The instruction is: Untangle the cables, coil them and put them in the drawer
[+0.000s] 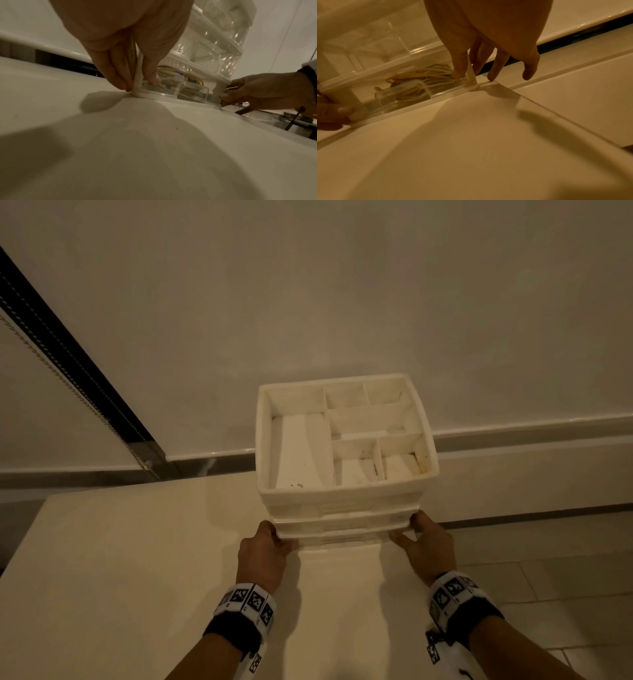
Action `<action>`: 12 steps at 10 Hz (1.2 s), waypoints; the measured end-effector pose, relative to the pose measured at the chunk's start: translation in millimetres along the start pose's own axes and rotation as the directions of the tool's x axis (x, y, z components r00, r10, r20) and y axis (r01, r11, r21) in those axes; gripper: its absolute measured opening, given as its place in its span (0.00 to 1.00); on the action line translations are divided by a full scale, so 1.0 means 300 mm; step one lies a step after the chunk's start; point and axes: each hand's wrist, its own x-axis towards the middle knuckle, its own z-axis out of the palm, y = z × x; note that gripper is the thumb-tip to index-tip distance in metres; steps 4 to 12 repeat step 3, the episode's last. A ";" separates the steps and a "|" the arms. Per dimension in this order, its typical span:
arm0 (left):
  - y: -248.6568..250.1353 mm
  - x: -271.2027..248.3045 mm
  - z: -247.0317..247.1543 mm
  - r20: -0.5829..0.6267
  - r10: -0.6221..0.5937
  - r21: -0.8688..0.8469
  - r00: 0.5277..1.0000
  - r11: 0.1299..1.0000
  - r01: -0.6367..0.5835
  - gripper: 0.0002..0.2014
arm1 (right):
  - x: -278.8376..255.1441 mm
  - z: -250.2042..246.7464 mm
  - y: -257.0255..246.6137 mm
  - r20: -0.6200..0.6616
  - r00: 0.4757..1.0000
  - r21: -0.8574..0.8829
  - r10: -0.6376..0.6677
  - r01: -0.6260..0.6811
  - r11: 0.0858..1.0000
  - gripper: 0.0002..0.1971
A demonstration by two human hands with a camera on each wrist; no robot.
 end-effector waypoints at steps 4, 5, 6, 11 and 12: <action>0.002 -0.069 -0.001 0.198 -0.049 -0.023 0.979 0.998 0.054 0.36 | -0.076 0.011 0.016 0.200 0.973 -0.019 0.119 -0.117 0.993 0.50; 0.002 -0.069 -0.001 0.198 -0.049 -0.023 0.979 0.998 0.054 0.36 | -0.076 0.011 0.016 0.200 0.973 -0.019 0.119 -0.117 0.993 0.50; 0.002 -0.069 -0.001 0.198 -0.049 -0.023 0.979 0.998 0.054 0.36 | -0.076 0.011 0.016 0.200 0.973 -0.019 0.119 -0.117 0.993 0.50; 0.002 -0.069 -0.001 0.198 -0.049 -0.023 0.979 0.998 0.054 0.36 | -0.076 0.011 0.016 0.200 0.973 -0.019 0.119 -0.117 0.993 0.50; 0.002 -0.069 -0.001 0.198 -0.049 -0.023 0.979 0.998 0.054 0.36 | -0.076 0.011 0.016 0.200 0.973 -0.019 0.119 -0.117 0.993 0.50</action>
